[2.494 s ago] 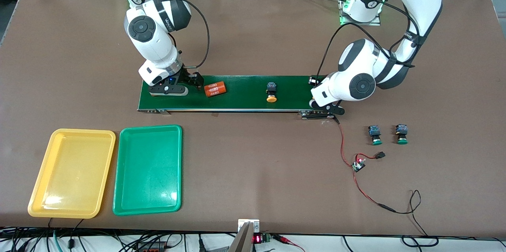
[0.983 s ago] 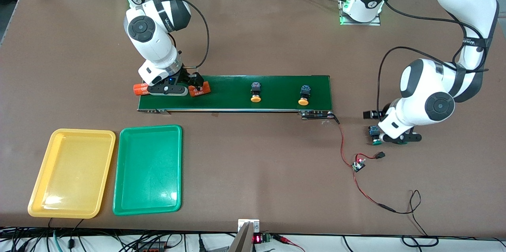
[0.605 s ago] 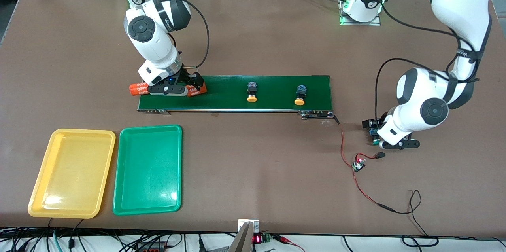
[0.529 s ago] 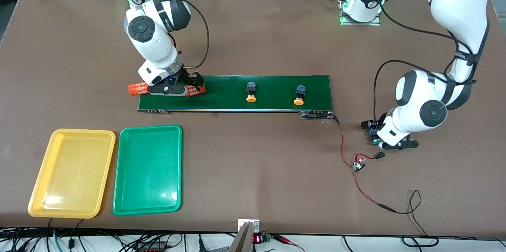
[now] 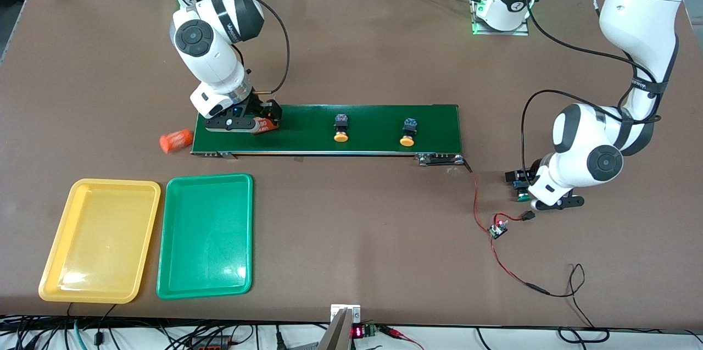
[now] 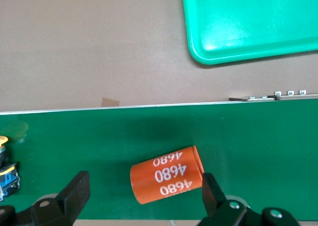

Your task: Sort buttons by color to trays

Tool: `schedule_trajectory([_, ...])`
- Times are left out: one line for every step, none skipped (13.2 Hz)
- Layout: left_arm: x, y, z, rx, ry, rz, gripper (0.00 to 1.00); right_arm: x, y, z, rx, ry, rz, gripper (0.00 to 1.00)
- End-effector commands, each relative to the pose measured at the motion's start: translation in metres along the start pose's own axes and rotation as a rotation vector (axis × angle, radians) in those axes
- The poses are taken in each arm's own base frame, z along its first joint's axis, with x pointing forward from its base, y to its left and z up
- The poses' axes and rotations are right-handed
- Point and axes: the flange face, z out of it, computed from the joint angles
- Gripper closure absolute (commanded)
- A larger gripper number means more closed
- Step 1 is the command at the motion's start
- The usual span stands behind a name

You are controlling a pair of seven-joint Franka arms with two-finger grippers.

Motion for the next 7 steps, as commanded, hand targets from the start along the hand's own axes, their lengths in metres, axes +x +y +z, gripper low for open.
schedule_trajectory([0.007, 0.004, 0.013, -0.023, 0.001, -0.008, 0.00, -0.003, -0.001, -0.001, -0.005, -0.013, -0.012, 0.00])
schedule_trajectory([0.009, 0.005, 0.018, -0.030, 0.016, -0.009, 0.00, -0.003, -0.002, 0.001, -0.004, -0.011, -0.014, 0.00])
schedule_trajectory([0.011, 0.005, 0.027, -0.036, 0.026, -0.006, 0.00, -0.003, -0.003, 0.004, -0.004, -0.012, -0.008, 0.00])
schedule_trajectory([0.011, 0.004, 0.030, -0.036, 0.022, -0.008, 0.03, -0.004, -0.005, 0.003, 0.000, -0.008, -0.005, 0.00])
schedule_trajectory([0.011, 0.004, 0.028, -0.035, 0.022, -0.006, 0.11, -0.006, -0.007, 0.002, -0.002, -0.013, -0.010, 0.00])
schedule_trajectory([0.011, 0.004, 0.026, -0.035, 0.023, 0.001, 0.30, -0.008, -0.012, 0.001, 0.001, -0.010, -0.016, 0.00])
schedule_trajectory([0.012, 0.004, 0.019, -0.028, 0.034, 0.013, 0.47, -0.010, -0.015, 0.001, 0.005, -0.009, -0.020, 0.00])
